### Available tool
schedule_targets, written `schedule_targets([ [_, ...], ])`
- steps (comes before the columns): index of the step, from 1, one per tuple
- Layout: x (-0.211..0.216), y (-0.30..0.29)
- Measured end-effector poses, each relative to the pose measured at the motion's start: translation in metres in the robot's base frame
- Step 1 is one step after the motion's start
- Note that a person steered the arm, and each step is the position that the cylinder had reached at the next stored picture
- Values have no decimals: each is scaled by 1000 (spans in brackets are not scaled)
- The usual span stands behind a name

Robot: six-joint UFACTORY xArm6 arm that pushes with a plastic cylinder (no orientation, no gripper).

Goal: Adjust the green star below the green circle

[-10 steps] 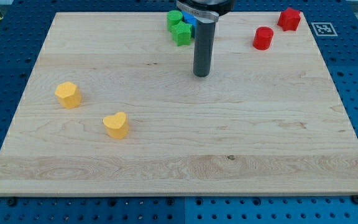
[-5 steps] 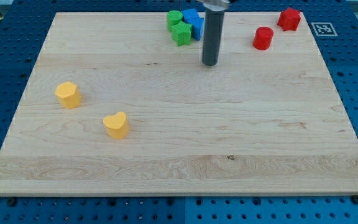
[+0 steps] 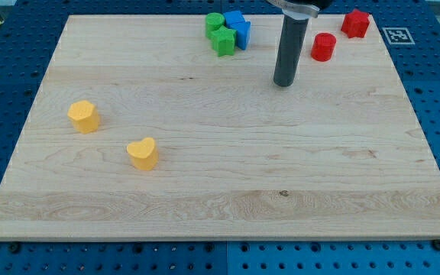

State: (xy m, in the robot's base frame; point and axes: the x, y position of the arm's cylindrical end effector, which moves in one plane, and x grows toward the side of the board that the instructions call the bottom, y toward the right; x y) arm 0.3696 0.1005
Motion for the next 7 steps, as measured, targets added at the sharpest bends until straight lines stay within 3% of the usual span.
schedule_targets([
  [7, -10, 6],
])
